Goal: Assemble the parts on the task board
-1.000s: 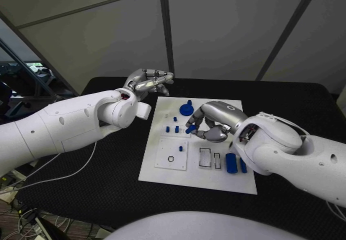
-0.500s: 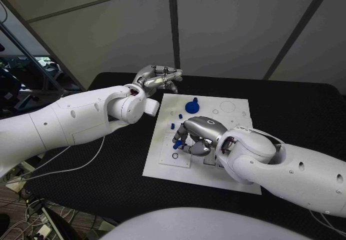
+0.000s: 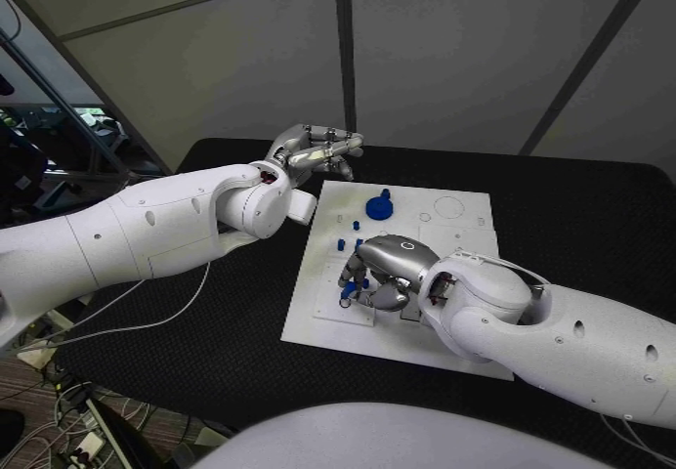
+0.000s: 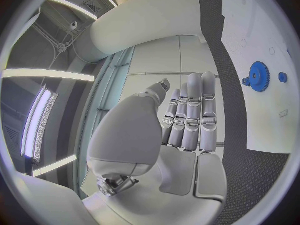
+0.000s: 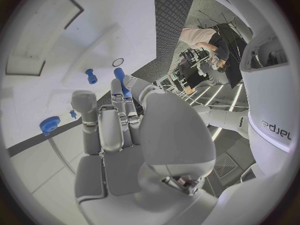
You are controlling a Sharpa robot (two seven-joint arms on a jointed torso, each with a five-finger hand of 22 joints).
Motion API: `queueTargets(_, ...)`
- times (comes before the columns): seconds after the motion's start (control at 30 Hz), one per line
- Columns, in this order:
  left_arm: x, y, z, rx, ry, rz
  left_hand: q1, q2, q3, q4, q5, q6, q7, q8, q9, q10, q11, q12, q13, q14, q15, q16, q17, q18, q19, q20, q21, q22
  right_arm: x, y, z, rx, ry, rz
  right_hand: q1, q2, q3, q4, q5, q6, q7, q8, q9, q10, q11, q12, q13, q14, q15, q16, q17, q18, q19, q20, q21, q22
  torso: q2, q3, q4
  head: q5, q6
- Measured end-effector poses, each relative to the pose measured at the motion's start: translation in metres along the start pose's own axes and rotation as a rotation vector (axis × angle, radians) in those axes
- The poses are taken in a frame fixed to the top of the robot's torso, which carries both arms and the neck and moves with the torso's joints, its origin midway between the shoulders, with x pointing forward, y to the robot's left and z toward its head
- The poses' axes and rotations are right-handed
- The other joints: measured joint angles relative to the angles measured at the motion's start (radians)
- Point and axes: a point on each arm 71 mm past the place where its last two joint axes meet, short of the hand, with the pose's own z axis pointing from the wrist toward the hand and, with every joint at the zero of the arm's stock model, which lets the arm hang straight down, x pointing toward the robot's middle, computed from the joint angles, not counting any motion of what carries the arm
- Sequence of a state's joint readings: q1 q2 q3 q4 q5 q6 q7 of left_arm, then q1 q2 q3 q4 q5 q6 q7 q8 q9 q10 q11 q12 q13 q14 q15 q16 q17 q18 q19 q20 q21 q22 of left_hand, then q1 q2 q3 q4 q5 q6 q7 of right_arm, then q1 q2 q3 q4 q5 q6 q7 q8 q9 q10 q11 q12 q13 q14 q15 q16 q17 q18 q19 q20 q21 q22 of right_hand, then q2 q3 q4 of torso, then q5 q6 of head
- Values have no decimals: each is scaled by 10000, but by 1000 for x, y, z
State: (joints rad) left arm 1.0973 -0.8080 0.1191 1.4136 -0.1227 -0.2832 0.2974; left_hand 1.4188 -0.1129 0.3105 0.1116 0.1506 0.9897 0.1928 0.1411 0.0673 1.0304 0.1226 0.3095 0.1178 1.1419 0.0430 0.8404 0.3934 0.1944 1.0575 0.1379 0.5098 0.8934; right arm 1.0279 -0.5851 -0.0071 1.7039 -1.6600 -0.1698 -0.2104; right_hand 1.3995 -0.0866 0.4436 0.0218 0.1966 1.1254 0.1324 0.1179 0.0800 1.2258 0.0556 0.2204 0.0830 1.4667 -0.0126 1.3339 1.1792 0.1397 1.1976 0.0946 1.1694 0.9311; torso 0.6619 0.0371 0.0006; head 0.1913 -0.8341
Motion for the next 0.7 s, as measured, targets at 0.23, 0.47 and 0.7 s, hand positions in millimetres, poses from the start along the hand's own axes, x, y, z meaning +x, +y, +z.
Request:
queueTargets(0.23,0,0,0,-2,10,-4,0,0,0,0,0,0,0,0,0,0,0,0,-12,0,0,0,-20,-1,0,0,-40,-16,4,2,2,-51,233,-86,-14,-15,-1,-1,-17,37,-34,-32,0,0,0,0,-1,0,0,0,0,0,0,0,0,1,-1,-1,0,26,-21)
queueTargets(0.47,1,0,0,-4,17,-8,0,0,0,0,0,0,0,0,0,0,0,0,-12,0,0,0,-19,-1,0,0,-39,-15,8,0,2,-6,453,-177,-26,-28,-1,-1,-18,37,-31,-8,1,0,0,1,-1,0,0,0,1,1,-38,-39,0,-9,-1,-3,-3,45,-43)
queueTargets(0.7,1,0,1,-6,24,-11,0,0,0,0,0,0,0,0,0,0,0,0,-11,0,0,0,-18,-1,0,0,-39,-15,10,0,3,-6,564,-253,-26,-29,-2,-2,-21,36,-29,10,1,-1,0,0,-3,0,0,0,1,1,-38,-38,0,-8,3,-3,-5,54,-63)
